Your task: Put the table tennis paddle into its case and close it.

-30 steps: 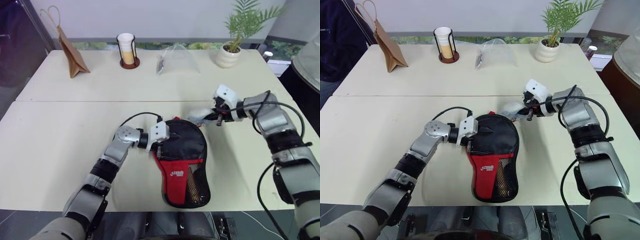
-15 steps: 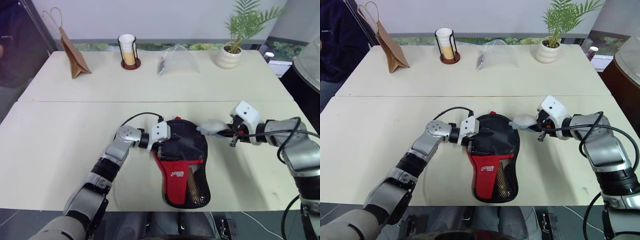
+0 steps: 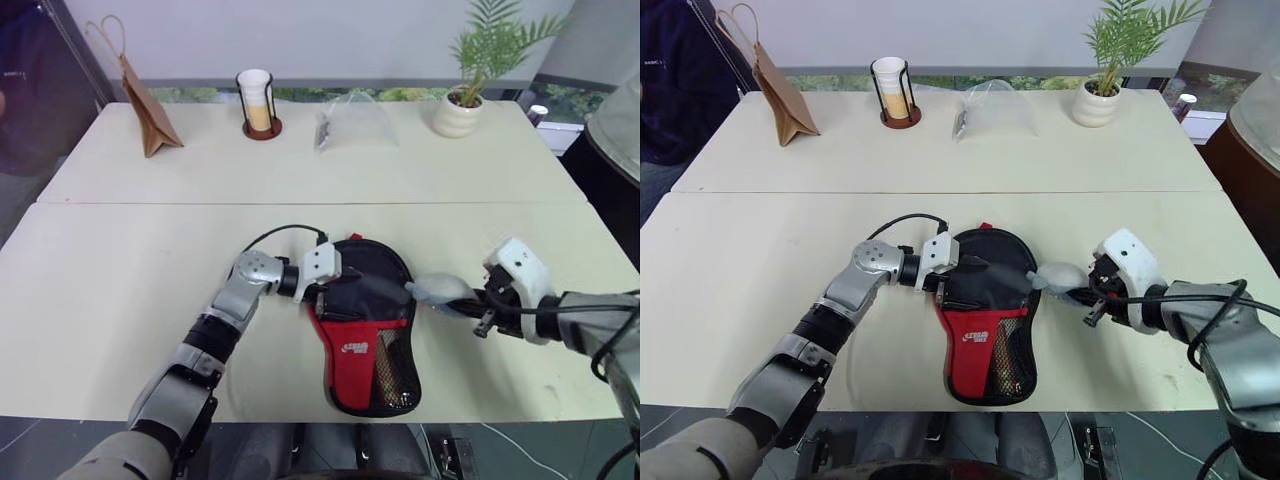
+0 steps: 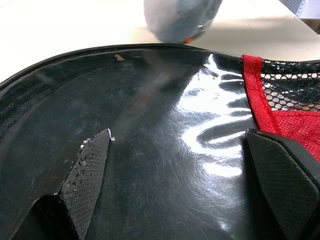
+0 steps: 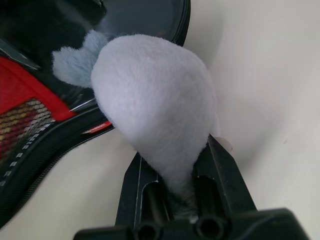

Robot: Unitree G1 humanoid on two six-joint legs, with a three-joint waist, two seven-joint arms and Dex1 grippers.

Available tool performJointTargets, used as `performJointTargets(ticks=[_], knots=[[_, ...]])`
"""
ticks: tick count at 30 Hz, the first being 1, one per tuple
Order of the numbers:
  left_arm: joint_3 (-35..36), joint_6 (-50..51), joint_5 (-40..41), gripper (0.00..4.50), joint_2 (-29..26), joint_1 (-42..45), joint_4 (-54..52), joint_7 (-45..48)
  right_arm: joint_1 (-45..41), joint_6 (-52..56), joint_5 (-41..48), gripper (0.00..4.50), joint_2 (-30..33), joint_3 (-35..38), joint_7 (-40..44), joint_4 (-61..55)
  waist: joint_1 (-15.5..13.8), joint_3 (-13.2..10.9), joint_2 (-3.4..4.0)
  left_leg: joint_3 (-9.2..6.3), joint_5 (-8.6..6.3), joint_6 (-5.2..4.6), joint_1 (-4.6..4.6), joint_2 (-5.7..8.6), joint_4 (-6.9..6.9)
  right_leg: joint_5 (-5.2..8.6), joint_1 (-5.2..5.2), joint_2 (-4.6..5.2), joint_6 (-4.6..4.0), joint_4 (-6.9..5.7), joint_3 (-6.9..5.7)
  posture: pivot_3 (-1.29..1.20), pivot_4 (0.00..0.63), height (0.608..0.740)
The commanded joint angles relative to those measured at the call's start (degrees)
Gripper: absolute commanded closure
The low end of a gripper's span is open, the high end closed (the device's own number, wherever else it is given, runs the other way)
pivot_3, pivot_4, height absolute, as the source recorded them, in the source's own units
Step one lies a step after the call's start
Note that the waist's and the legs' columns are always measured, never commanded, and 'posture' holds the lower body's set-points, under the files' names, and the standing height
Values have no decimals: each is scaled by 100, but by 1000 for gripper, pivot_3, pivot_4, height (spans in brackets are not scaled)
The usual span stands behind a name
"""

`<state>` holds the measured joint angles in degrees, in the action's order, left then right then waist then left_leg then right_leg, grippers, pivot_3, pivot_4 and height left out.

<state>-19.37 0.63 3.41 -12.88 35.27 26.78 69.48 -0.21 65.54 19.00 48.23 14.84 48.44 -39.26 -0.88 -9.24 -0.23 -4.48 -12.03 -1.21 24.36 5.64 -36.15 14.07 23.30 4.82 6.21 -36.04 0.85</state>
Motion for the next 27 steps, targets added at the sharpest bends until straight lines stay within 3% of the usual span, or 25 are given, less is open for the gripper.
performJointTargets(ticks=[1, 16, 27], knots=[[-245, 55, -279, 11, -111, -202, 237, -68, 222, 420, 378, 4486, -91, 371, -142, -548, -3, 2, -2, 0, 0, 0, 0, 0, 0, 0, 0, 0, 1, 0, 0, 0, 150, 734], [-315, 91, -325, 11, -155, -319, 120, -149, 1776, 658, 1447, 4486, 450, 1060, 222, -1458, -9, 25, -3, -1, -3, -4, -2, -1, 0, 15, -10, 4, 2, 7, -6, 0, 150, 734], [-403, 118, -338, 11, -114, -358, 178, -245, 3376, -190, 1318, 4486, 1199, 1760, 1020, -1736, -128, 48, -1, -1, -13, -7, -2, -2, 1, 21, -25, 8, 7, 38, -12, 0, 150, 734]])
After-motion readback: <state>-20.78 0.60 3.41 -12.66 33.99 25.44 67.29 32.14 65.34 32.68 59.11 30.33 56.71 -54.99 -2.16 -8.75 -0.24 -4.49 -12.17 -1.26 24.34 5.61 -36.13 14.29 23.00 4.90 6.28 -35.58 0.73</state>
